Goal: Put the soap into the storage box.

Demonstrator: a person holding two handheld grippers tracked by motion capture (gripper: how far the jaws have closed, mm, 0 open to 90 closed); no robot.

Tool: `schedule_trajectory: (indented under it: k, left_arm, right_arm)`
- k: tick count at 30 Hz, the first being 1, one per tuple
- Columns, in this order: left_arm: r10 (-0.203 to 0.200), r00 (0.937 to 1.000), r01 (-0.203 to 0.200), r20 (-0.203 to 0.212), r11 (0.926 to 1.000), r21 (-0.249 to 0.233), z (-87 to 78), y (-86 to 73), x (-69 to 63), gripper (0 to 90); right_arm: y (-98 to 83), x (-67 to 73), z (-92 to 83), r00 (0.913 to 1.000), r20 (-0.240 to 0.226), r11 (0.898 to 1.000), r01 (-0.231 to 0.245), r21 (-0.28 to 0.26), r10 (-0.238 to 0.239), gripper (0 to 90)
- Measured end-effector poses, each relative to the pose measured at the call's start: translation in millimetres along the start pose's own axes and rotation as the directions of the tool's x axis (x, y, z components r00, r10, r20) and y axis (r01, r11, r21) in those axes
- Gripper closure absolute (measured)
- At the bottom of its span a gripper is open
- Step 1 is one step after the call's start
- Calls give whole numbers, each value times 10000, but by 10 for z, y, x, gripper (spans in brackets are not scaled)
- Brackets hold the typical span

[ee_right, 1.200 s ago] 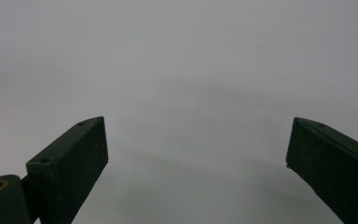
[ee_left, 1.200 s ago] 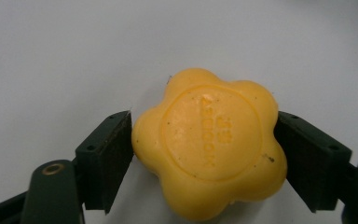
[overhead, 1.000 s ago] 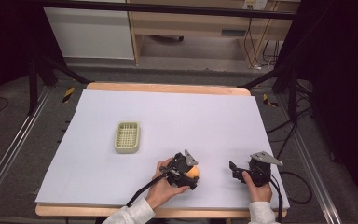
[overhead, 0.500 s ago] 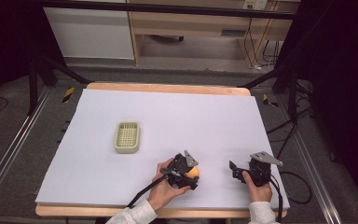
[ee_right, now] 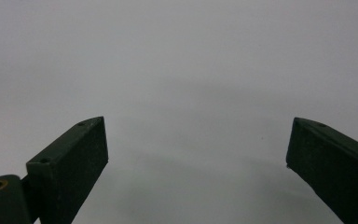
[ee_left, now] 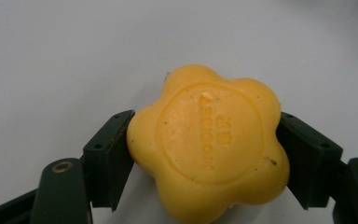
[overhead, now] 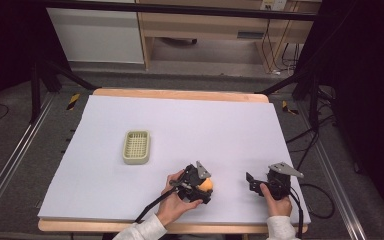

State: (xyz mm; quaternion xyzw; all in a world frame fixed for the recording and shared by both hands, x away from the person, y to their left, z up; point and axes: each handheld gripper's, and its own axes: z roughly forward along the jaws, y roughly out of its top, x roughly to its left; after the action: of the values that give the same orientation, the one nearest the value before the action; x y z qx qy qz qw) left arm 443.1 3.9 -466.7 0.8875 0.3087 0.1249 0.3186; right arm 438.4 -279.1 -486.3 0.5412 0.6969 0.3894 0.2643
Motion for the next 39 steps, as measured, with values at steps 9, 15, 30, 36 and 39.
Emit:
schedule_trajectory:
  k: [9, 15, 30, 36, 39]
  left_arm:
    - [32, 10000, -32, 33, 10000, -85, -122, 10, 61, 262]
    - [59, 10000, -59, 39, 9999, -140, -233, 18, 108, 262]
    - [-54, 9994, 41, -332, 9993, -377, -648, -27, 395, 262]
    - [-346, 9977, 316, -575, 9981, -528, -796, -101, 578, 262]
    - [-508, 9962, 467, -712, 9973, -575, -867, -148, 681, 263]
  right_arm:
    - [1, -2, -1, 10000, -34, 10000, -25, 25, 25, 58]
    - [0, -5, 2, 10000, 11, 10000, 15, 3, -15, 58]
    - [3, 1, -1, 10000, -20, 10000, -80, 52, 80, 58]
    - [2, -3, 2, 10000, -2, 10000, -60, 50, 60, 59]
    - [3, -1, -1, 10000, -8, 10000, -80, 49, 80, 58]
